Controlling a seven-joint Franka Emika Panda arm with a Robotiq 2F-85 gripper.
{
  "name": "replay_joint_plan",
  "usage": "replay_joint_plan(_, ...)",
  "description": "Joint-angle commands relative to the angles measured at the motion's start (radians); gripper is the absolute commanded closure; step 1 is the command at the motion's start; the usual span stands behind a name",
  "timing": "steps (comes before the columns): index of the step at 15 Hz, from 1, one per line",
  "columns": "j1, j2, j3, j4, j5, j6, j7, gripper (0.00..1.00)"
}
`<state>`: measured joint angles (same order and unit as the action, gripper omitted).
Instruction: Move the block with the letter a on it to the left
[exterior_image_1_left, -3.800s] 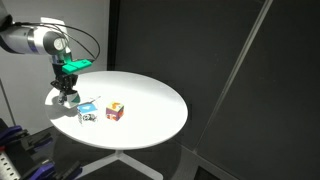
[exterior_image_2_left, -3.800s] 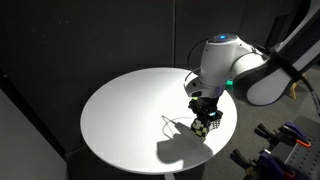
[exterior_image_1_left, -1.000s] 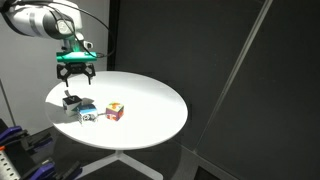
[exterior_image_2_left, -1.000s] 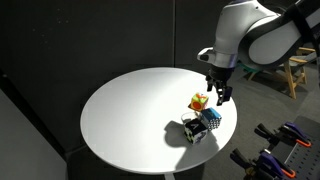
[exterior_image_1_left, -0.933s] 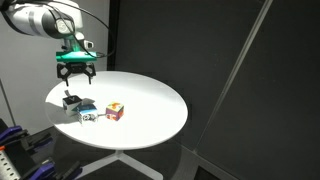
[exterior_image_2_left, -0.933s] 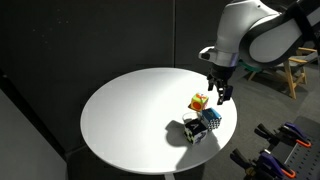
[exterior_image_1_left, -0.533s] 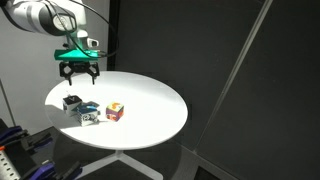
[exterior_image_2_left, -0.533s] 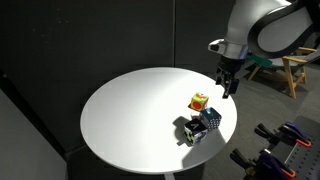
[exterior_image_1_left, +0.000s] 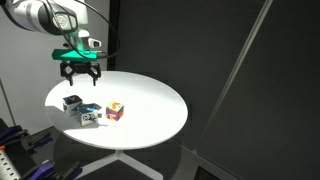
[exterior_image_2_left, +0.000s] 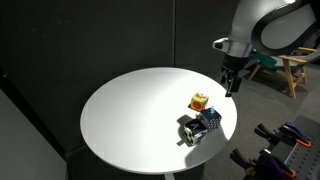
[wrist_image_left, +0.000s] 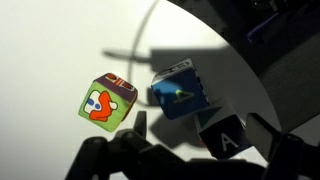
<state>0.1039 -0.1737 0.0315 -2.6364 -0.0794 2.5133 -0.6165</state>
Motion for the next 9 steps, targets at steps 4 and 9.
replay_joint_plan(4,0.006,0.0,-0.005,0.001,-0.001,-0.002,0.001,0.0)
replay_joint_plan(9,0.008,-0.013,-0.008,-0.002,0.037,-0.008,0.03,0.0)
